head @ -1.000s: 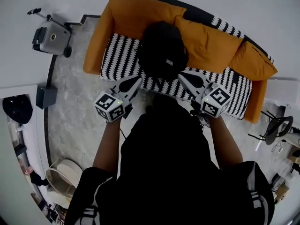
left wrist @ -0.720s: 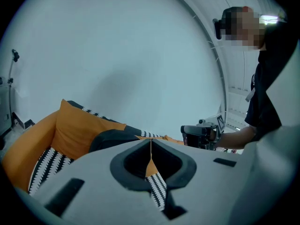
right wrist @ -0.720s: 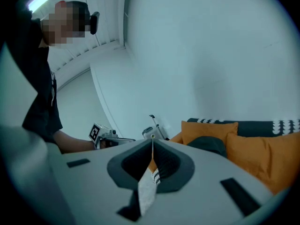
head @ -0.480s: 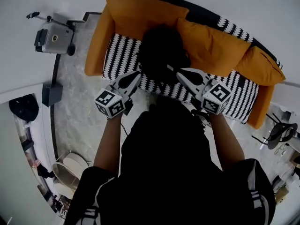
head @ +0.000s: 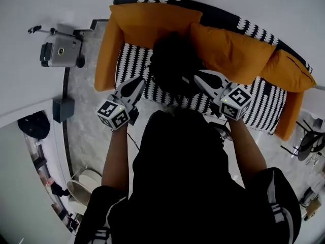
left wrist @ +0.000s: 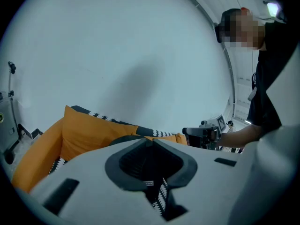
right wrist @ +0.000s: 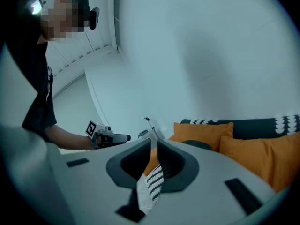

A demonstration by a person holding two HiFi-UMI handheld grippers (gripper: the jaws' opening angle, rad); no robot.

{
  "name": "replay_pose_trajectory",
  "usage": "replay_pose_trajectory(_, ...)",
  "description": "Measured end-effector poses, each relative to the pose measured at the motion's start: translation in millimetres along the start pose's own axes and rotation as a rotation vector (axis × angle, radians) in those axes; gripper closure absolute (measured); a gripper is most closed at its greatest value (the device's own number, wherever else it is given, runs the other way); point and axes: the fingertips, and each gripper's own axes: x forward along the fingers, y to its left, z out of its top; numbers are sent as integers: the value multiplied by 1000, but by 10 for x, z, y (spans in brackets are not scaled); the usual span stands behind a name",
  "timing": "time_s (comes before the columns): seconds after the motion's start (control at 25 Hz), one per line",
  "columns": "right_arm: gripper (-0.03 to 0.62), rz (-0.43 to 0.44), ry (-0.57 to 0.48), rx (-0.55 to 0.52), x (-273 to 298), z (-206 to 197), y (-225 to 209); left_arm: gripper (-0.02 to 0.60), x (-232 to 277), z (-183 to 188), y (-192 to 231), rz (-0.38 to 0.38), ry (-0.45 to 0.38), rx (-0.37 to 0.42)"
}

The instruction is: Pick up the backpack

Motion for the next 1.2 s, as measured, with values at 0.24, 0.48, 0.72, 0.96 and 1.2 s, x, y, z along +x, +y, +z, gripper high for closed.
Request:
replay_pose_trajectory(0.24,497,-59,28,-4,100,-60,-223,554,146,48,201,-33,8,18)
replay_pose_trajectory(0.48,482,-137,34,-23,224,-103,-448,506,397,-36,441,-116,34,-1)
replay_pose_trajectory(0.72,467,-197,29,-34,362,-178,-652,472,626,-111,590,-194,81,43)
replay_pose_trajectory(0.96,437,-241,87,-113,409,-340,-864,440,774,-294,721,-247,126,91)
replay_pose_trajectory(1.2,418,-239,125,-135,440,-526,-954,415,936,-449,840,-273,150,124)
